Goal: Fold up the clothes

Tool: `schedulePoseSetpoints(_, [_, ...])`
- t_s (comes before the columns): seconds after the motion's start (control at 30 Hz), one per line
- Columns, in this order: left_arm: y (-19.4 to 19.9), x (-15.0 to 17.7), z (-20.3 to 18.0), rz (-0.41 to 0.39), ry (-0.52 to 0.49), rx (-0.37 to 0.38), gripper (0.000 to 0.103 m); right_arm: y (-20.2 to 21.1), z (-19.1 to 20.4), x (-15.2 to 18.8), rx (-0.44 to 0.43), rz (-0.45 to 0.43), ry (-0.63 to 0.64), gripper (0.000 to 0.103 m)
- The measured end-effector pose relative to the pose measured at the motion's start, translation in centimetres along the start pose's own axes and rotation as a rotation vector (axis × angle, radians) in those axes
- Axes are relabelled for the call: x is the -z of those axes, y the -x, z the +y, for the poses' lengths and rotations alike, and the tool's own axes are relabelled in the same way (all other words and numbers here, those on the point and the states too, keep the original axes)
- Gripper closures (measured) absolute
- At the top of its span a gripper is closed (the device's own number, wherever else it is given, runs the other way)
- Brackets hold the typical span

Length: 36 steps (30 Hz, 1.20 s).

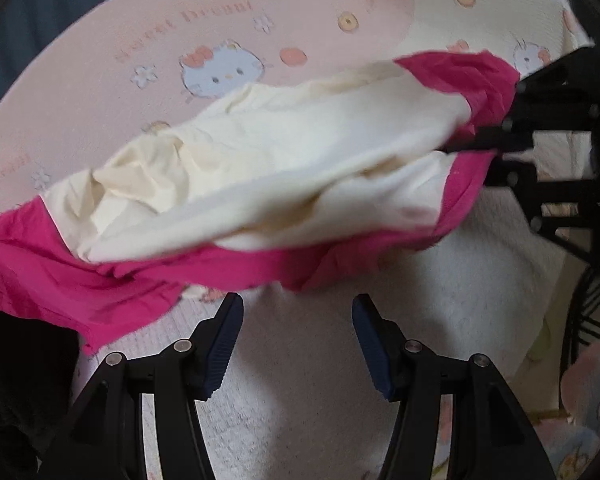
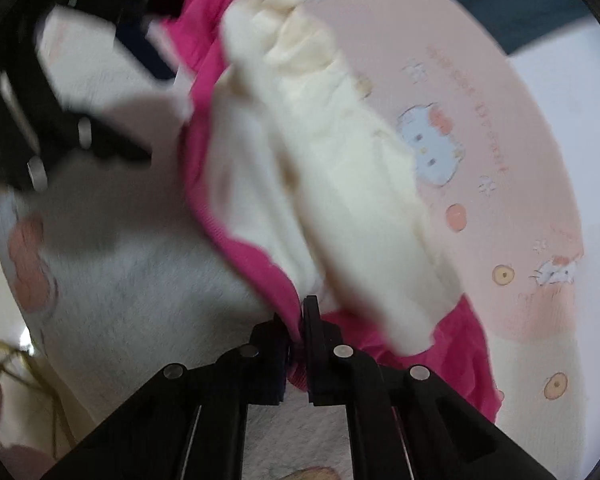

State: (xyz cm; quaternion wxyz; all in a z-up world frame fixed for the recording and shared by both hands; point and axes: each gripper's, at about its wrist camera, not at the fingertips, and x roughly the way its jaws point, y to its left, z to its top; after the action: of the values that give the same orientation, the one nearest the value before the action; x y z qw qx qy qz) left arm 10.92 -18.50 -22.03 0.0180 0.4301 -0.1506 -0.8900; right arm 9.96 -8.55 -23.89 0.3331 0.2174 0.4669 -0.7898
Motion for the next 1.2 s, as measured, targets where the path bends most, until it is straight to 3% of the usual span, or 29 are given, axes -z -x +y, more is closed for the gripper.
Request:
schedulePoseSetpoints(0.13, [0.0,-0.6,0.4,-0.034,0.05,0.005,0.049,1.1,-2.7,-1.7,0.017,-0.019,-0.112,0.1])
schedulePoseSetpoints(0.33, [0.8,-0.3,-0.6,-0.053,0.061,0.04,0.049,1.0,-7.5,-2.6,-0.068,-0.012,-0.312,0.1])
schedulePoseSetpoints(0.53, [0.3,-0.5,-2.3,-0.065,0.054,-0.058,0.049,1.4,-9.8,-3.2,-0.084,-0.002,-0.386,0.1])
schedulePoseSetpoints(0.63, [0.5,-1.3,-2.6,-0.073,0.133,-0.051,0.049,1.8,-10.0,-3.6,-0.089,0.006,-0.396,0.1])
schedulePoseSetpoints(0.77, [1.1,-2.8,-2.5,-0.066,0.281,0.025,0.049,2.2,-10.8,-4.0,-0.125,0.013,-0.436,0.1])
schedulePoseSetpoints(0.93, [-0.4,-3.5,-2.0,-0.058,0.412,-0.013,0.049,3.0,-12.1,-4.6,-0.144,-0.008,-0.471,0.1])
schedulePoseSetpoints(1.03, [-2.2,-3.4,-1.3,-0.017,0.474,0.006,0.049,3.5,-12.4,-5.0,-0.143,-0.02,-0.469,0.1])
schedulePoseSetpoints(1.13, [-2.4,-3.4,-0.3,-0.037,0.508,0.004,0.049,3.6,-12.5,-5.1,-0.145,-0.015,-0.469,0.1])
schedulePoseSetpoints(1.2, [-1.8,-3.4,0.4,-0.079,0.524,0.016,0.059,3.5,-12.4,-4.9,-0.146,-0.01,-0.472,0.1])
